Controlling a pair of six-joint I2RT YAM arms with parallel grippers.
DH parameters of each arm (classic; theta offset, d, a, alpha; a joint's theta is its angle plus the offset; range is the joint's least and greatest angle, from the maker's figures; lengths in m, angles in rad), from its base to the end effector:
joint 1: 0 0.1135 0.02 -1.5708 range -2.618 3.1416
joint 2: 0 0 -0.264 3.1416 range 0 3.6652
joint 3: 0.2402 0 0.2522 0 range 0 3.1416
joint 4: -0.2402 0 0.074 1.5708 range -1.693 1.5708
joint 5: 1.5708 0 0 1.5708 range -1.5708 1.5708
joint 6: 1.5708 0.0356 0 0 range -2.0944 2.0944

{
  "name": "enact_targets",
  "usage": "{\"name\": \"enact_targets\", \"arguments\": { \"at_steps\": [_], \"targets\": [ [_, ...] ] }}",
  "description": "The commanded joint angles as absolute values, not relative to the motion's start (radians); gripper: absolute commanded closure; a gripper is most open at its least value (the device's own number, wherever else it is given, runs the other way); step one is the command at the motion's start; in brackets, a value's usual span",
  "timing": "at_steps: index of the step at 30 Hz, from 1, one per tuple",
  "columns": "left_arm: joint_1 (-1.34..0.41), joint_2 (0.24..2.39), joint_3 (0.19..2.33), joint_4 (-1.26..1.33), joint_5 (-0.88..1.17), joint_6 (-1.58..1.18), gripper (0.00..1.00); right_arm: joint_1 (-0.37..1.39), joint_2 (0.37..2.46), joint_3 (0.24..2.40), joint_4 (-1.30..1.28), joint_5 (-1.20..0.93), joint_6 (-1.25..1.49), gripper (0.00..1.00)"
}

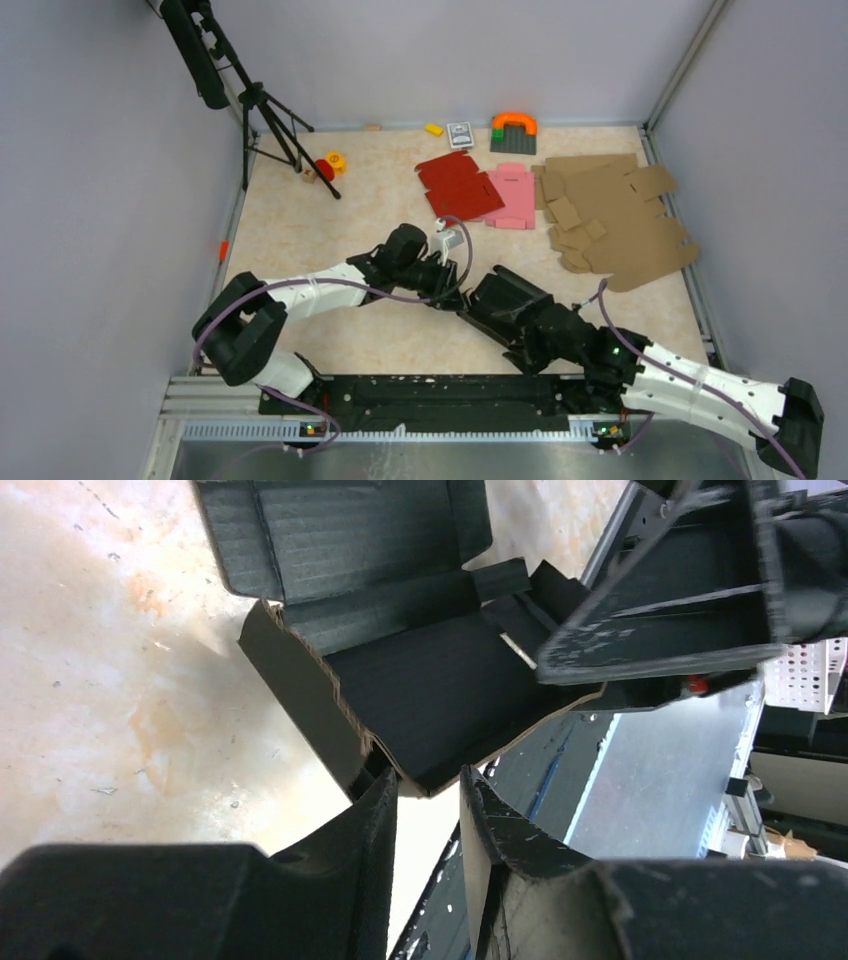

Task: Fold the paper box
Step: Fold the paper box at the center of the board.

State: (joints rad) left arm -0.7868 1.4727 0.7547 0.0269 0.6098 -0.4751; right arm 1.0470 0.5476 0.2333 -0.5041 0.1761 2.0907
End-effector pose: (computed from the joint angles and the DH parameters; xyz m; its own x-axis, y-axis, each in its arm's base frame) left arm 0.1957 -0.2251 0.1945 -0.8083 0.2795 -0.5182 0.5874 0.4433 -0.6771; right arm 0.0657 0.1013 0.1527 -0.5065 0.8314 0.2285 0.7107 0.2525 0.6566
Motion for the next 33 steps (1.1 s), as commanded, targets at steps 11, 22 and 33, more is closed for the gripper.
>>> {"name": "enact_targets", "arguments": {
  "at_steps": [11,22,33],
  "targets": [
    [-0.790,1.303,0.804,-0.111,0.445,-0.441,0.51,1.054,0.472,0.354,-0.643,0.261,2.149,0.03],
    [-0.792,1.225,0.694,-0.143,0.306,-0.499,0.29,1.050,0.464,0.322,-0.449,0.341,1.909,0.07],
    [-0.792,1.260,0.568,0.107,0.324,-0.622,0.27,0.865,0.847,0.779,-0.556,0.258,0.619,0.02]
  ]
}}
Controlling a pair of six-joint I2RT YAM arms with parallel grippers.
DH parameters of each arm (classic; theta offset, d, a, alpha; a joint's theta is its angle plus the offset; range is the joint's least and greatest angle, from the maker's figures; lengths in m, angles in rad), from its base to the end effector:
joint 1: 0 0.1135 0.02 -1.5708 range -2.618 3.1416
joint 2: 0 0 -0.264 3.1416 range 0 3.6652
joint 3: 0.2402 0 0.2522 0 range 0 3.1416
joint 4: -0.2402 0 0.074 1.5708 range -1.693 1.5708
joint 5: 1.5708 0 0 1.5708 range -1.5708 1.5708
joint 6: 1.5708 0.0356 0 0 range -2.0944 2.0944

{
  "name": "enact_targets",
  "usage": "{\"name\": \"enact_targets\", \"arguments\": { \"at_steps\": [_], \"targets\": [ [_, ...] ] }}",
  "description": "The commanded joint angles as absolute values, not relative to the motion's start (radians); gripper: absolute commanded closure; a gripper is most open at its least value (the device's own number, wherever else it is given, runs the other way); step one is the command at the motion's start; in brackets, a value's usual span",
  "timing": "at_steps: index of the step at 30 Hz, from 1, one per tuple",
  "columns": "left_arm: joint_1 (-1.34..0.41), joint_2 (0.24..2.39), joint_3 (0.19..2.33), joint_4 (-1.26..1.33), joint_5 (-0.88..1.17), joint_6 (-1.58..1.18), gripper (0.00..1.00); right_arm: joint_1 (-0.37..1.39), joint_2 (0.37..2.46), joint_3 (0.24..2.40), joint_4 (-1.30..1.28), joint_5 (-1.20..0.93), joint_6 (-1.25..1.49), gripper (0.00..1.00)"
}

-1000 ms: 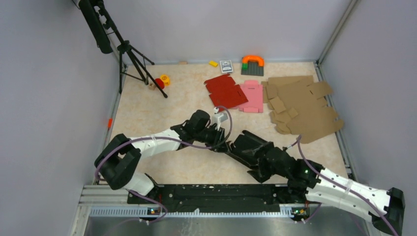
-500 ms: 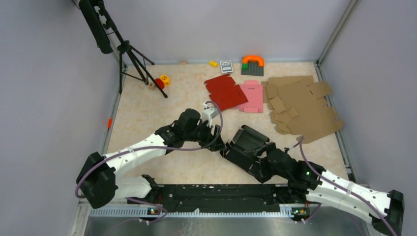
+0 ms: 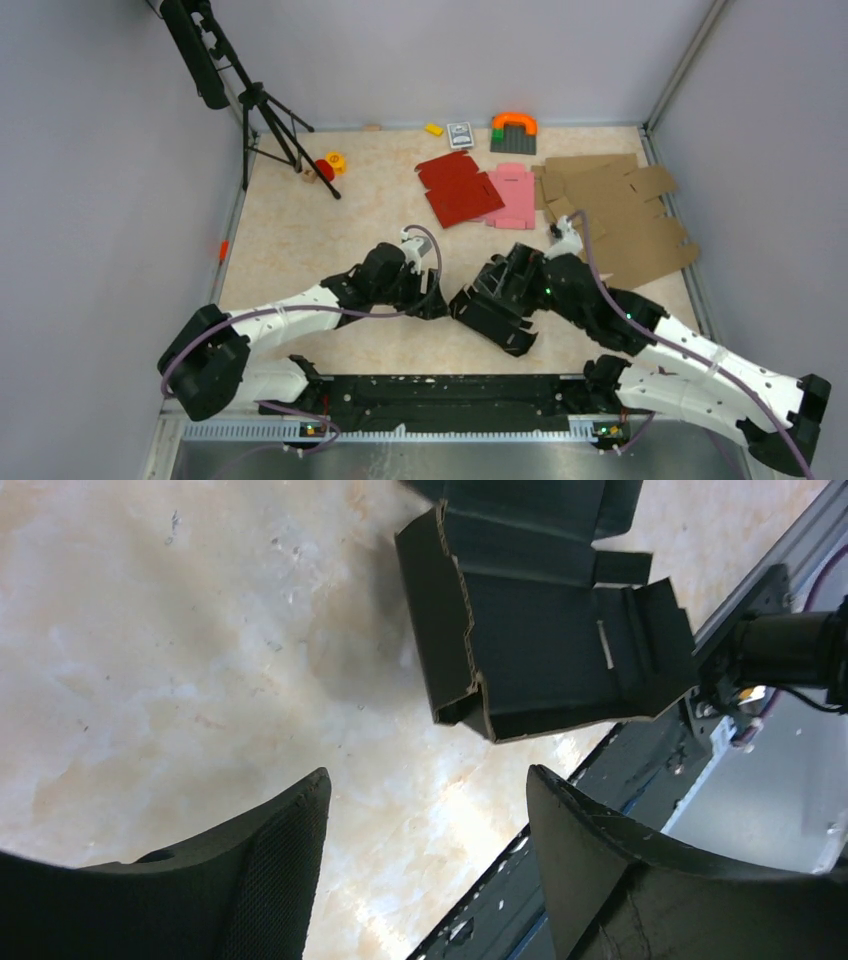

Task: Fold the paper box
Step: Fold the paper box at the center of the board.

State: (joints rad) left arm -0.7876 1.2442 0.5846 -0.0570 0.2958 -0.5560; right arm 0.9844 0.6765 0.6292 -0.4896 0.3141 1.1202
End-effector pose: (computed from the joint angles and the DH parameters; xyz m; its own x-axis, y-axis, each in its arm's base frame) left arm 0.1670 -0.1824 0.1899 -0.8332 0.1214 -0.5394 0.4629 0.6866 -0.5606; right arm 0.0946 0.1225 0.2720 -0.7041 0.4873 -0.5165 -0.0262 0.7090 0.7047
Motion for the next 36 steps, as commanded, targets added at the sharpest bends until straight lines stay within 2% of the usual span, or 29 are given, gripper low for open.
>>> {"name": "enact_targets", "arguments": {
  "at_steps": [1,4,9,13,21,23,26,30,33,36],
  "targets": [
    [-0.792,1.260,0.558,0.139,0.336,-0.650,0.27,0.788,0.912,0.804,-0.568,0.182,0.560,0.03],
    [-0.800,1.249,0.514,0.238,0.364,-0.743,0.28,0.597,1.039,0.820,-0.510,-0.082,0.403,0.06],
    [-0.866,1.206,0.450,0.255,0.280,-0.881,0.33,0.488,1.189,0.842,-0.477,-0.118,0.231,0.08],
    [-0.991,1.183,0.435,0.261,0.183,-0.974,0.50,0.353,1.320,0.834,-0.369,-0.306,0.232,0.20],
    [-1.049,1.331,0.435,0.440,0.238,-1.069,0.89,0.245,1.510,0.822,-0.293,-0.446,0.141,0.20],
    [-1.048,1.360,0.456,0.438,0.229,-1.059,0.94,0.221,1.564,0.825,-0.289,-0.475,0.135,0.19],
    [-1.026,1.402,0.492,0.406,0.215,-1.043,0.97,0.213,1.640,0.839,-0.290,-0.535,0.136,0.19],
    [-0.956,1.407,0.493,0.420,0.272,-1.017,0.97,0.214,1.666,0.824,-0.274,-0.659,0.152,0.36],
    [-0.885,1.410,0.497,0.395,0.331,-0.980,0.96,0.218,1.595,0.780,-0.256,-0.683,0.190,0.55],
    [-0.817,1.436,0.505,0.391,0.403,-0.945,0.94,0.247,1.507,0.764,-0.282,-0.671,0.212,0.62]
  ]
}}
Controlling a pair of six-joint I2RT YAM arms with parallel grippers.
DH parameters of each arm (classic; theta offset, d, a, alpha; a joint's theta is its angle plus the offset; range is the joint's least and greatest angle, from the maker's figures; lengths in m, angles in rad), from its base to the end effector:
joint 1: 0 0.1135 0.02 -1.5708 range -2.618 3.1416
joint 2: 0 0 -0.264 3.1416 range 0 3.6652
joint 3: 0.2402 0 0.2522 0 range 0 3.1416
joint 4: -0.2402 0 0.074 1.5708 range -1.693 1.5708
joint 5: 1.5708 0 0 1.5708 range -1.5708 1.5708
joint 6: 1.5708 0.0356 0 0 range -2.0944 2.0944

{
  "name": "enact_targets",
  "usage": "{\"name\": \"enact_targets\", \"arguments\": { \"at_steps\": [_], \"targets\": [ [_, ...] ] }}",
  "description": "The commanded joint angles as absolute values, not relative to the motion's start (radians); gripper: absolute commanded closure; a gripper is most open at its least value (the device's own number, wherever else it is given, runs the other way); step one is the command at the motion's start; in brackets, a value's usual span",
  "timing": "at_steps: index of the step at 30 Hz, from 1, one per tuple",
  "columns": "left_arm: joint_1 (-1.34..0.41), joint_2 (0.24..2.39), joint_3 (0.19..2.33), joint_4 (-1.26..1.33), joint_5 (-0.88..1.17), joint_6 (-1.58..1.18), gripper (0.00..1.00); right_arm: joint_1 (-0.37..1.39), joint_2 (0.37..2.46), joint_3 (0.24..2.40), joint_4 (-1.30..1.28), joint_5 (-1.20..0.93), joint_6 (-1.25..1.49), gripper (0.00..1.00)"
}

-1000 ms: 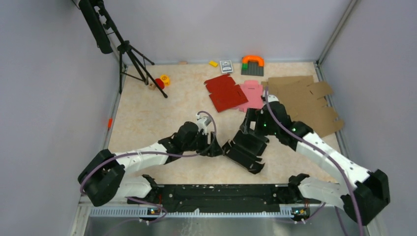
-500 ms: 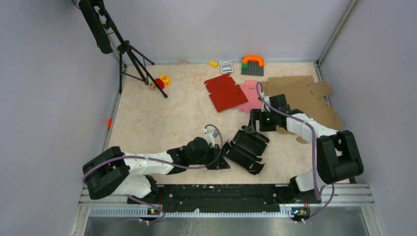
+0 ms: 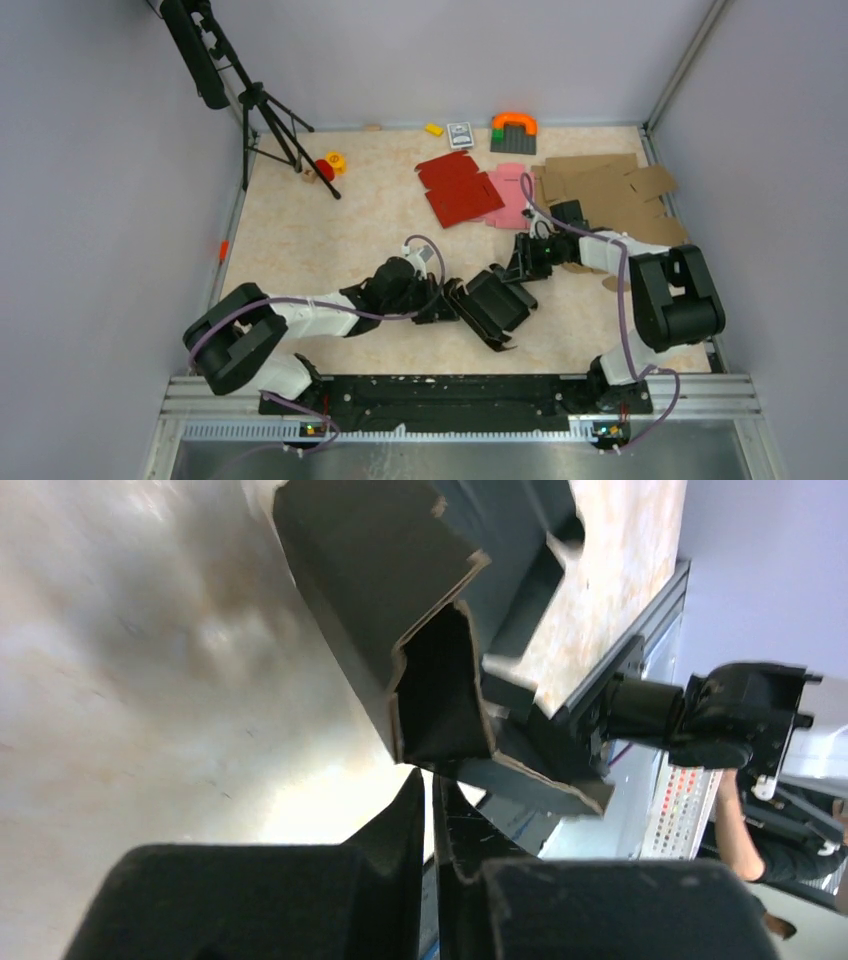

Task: Fold the paper box
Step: Fold the paper box at the center of the board.

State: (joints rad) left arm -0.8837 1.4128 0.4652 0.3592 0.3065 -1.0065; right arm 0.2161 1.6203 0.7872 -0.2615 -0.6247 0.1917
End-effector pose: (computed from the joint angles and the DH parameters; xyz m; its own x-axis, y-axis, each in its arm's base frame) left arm 0.1566 -0.2078 0.1504 -0.9456 -0.1175 -0.3034 0.1819 0.5822 -0.7924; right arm 0.2782 0.0824 0.1448 -0.9352 -0.0471 -0.3510 -0.2624 0.7576 0.5976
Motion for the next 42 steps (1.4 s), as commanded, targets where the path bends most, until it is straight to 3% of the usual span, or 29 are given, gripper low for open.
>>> {"name": "enact_targets", "arguments": {
  "at_steps": [1,5,10,16,26,29,35,42],
  "targets": [
    [-0.804,1.447,0.512,0.383,0.422,-0.931,0.94,0.260,1.479,0.766,-0.299,-0.667,0.216,0.66],
    [-0.778,1.474,0.527,0.351,0.453,-0.885,0.93,0.329,1.375,0.781,-0.356,-0.609,0.238,0.76],
    [-0.758,1.439,0.510,0.317,0.452,-0.862,0.89,0.369,1.273,0.804,-0.431,-0.489,0.268,1.00],
    [-0.707,1.293,0.413,0.296,0.408,-0.857,0.76,0.399,1.189,0.871,-0.548,-0.298,0.318,1.00],
    [-0.681,1.355,0.426,0.287,0.402,-0.844,0.60,0.571,1.216,0.950,-0.648,-0.075,0.387,1.00],
    [-0.681,1.376,0.458,0.257,0.384,-0.831,0.56,0.617,1.234,0.970,-0.660,-0.046,0.399,0.93],
    [-0.681,1.405,0.511,0.212,0.368,-0.802,0.71,0.627,1.248,0.941,-0.598,-0.139,0.413,0.76],
    [-0.681,1.430,0.546,0.179,0.357,-0.775,0.95,0.627,1.244,0.879,-0.519,-0.251,0.450,0.63]
  ]
}}
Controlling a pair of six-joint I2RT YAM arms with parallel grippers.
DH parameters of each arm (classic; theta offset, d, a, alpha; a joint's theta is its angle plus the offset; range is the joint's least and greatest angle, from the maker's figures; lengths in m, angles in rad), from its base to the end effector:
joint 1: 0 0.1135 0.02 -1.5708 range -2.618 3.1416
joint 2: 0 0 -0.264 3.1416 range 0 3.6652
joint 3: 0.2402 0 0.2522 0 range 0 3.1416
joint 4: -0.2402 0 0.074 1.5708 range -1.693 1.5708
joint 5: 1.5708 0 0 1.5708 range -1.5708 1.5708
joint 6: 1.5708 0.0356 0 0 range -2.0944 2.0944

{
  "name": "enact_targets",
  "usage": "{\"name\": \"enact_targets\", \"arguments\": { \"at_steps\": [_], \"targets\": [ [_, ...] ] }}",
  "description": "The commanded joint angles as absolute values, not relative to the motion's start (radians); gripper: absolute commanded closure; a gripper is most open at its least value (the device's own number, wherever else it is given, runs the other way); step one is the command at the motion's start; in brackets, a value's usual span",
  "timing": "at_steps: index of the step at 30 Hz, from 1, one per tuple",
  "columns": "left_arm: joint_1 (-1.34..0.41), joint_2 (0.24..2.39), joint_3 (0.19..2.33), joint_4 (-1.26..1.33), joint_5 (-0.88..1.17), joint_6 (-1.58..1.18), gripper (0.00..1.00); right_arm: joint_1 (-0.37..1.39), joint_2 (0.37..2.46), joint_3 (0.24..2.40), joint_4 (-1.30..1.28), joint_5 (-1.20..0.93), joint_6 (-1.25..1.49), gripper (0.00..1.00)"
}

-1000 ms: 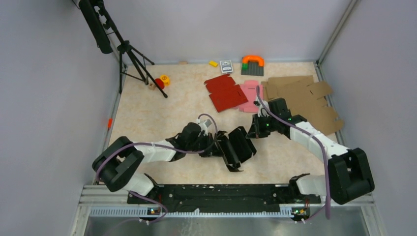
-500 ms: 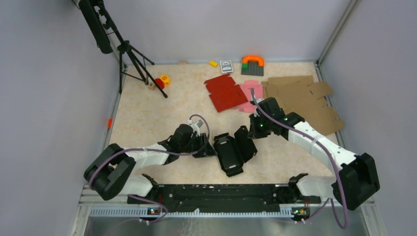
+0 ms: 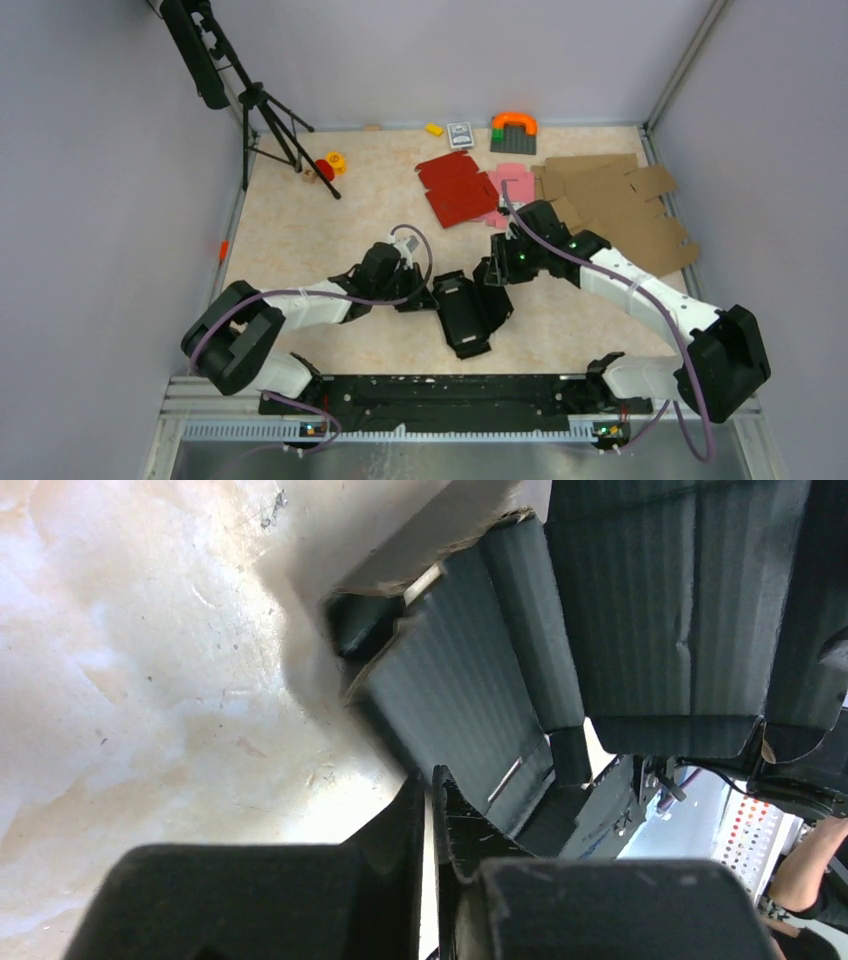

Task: Fold the paper box
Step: Fold the paper box at the center of the board.

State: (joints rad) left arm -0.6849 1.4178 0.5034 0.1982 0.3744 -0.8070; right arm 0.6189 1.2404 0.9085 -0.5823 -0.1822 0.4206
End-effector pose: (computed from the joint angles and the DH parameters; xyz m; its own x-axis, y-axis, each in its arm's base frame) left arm 0.1913 -0.1730 0.1466 -0.9312 -0.1073 -0.3483 0.1878 0.6778 -0.7108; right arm 0.2015 0.1515 0.2538 -0.8587 -0.1186 -0.4986 -0.3396 0.8603 0.3803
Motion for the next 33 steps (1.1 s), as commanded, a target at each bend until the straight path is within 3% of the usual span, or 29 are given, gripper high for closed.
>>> {"name": "enact_targets", "arguments": {
  "at_steps": [1,15,19,23,29,33],
  "targets": [
    [-0.681,1.431,0.550,0.174,0.354,-0.771,0.97,0.627,1.242,0.873,-0.519,-0.253,0.450,0.62],
    [-0.681,1.460,0.565,0.180,0.378,-0.767,0.99,0.704,1.237,0.861,-0.465,-0.238,0.530,0.52],
    [-0.681,1.392,0.590,0.068,0.367,-0.737,0.96,0.704,1.204,0.840,-0.459,-0.183,0.553,0.51],
    [-0.681,1.238,0.616,-0.150,0.286,-0.698,0.87,0.703,1.210,0.823,-0.438,-0.189,0.559,0.52],
    [-0.680,1.067,0.552,-0.347,0.135,-0.748,0.55,0.704,1.218,0.808,-0.403,-0.201,0.571,0.52],
    [-0.680,1.074,0.472,-0.303,0.186,-0.810,0.53,0.704,1.220,0.805,-0.392,-0.215,0.576,0.52]
  ]
}}
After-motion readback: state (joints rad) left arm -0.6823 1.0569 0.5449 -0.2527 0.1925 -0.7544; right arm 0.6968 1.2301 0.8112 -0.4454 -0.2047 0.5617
